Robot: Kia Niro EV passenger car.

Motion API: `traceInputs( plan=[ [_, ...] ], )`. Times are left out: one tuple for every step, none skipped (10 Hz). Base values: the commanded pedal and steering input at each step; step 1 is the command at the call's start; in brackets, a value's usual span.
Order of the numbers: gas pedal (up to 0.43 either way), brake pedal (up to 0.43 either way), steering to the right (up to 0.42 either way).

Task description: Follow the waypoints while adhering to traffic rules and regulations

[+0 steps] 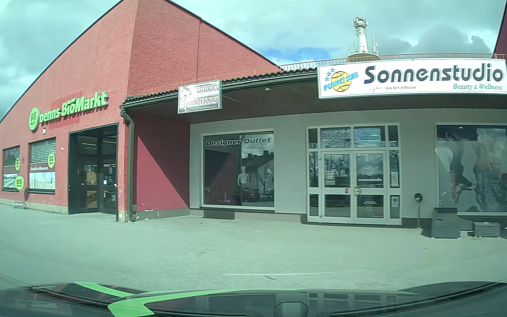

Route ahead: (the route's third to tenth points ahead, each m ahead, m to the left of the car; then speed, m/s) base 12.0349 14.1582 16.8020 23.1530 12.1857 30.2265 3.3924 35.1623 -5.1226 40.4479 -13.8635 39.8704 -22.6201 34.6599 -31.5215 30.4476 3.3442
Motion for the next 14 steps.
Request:
traceInputs(
  plan=[
    [0.098, 0.000, -0.592],
    [0.098, 0.000, -0.594],
    [0.098, 0.000, -0.594],
    [0.098, 0.000, -0.594],
    [0.098, 0.000, -0.592],
    [0.098, 0.000, -0.587],
    [0.098, 0.000, -0.579],
    [0.098, 0.000, -0.566],
    [0.098, 0.000, -0.547],
    [0.098, 0.000, -0.531],
    [0.098, 0.000, -0.513],
    [0.098, 0.000, -0.496],
    [0.098, 0.000, -0.477],
    [0.098, 0.000, -0.461]
  ],
)
